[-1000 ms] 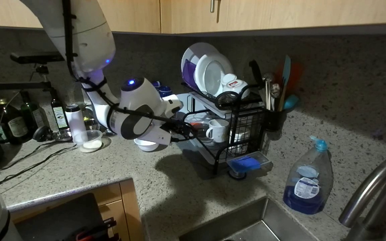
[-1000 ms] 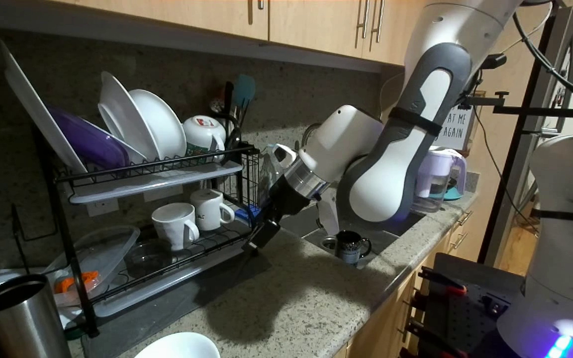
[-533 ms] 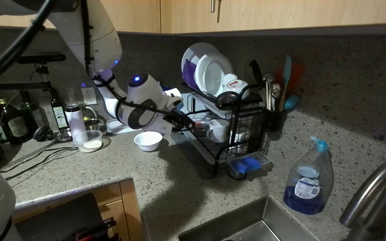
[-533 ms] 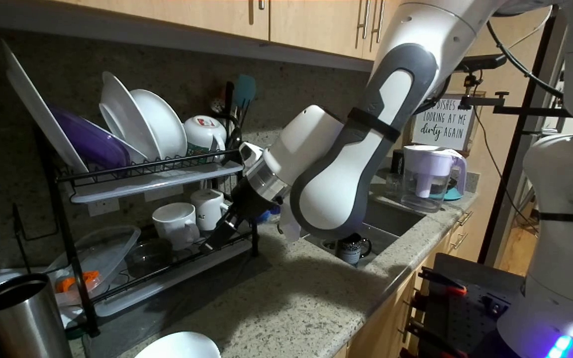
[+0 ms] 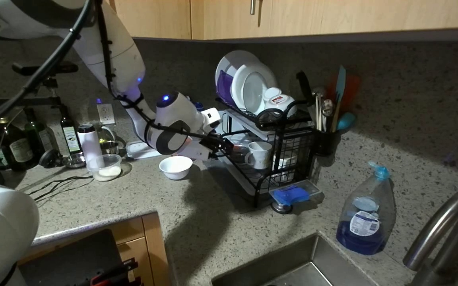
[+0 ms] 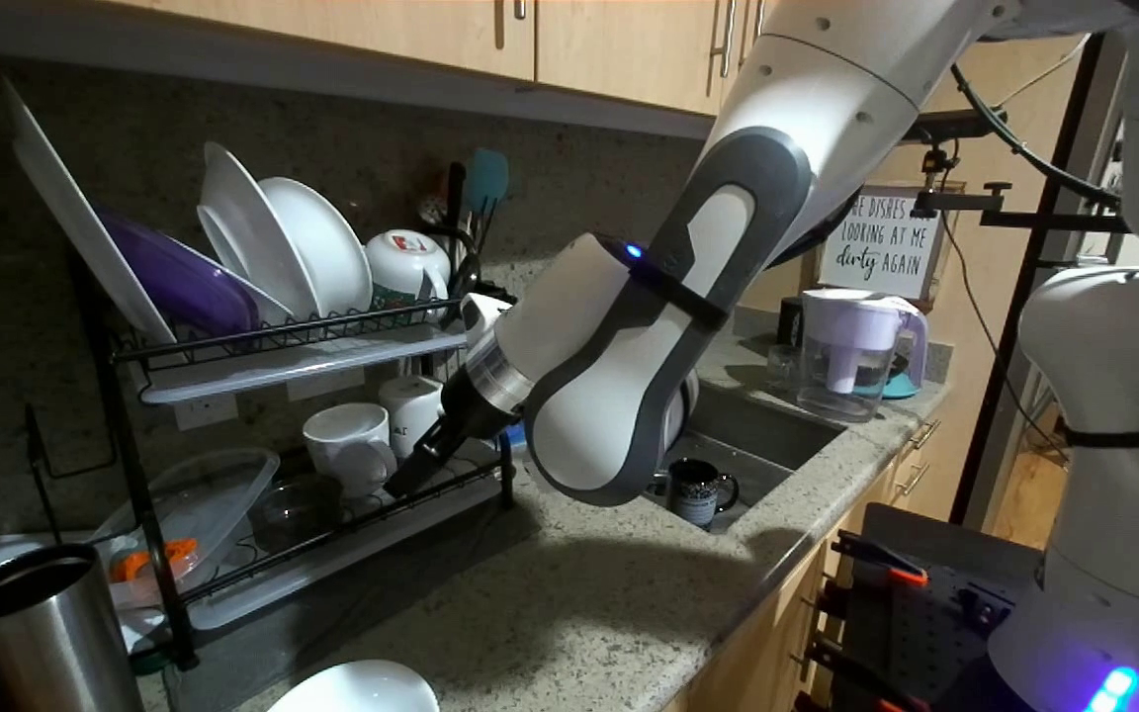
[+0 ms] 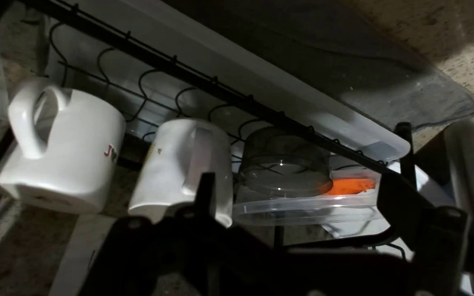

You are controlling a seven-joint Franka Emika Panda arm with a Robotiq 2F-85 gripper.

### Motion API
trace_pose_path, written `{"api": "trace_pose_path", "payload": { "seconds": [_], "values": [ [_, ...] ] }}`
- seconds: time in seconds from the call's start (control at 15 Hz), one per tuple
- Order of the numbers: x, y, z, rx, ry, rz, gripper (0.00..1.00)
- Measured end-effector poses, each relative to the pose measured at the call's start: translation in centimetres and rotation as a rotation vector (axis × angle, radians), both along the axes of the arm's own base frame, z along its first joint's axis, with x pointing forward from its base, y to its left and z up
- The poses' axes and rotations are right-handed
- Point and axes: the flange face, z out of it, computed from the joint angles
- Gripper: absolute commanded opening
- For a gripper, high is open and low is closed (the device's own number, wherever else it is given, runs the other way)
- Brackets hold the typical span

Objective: Take the mug from the bottom left of the dish drying rack and place it on the countertop

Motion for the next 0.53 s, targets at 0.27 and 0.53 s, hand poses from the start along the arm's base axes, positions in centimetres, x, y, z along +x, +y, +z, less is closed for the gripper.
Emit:
{"api": "trace_pose_path", "payload": {
  "seconds": [0.27, 0.53],
  "values": [
    [0.24, 0.20, 0.60, -0.028, -0.035, -0.025, 1.00],
    [0.11, 0.15, -0.38, -0.056, -0.036, -0.044, 1.00]
  ]
}}
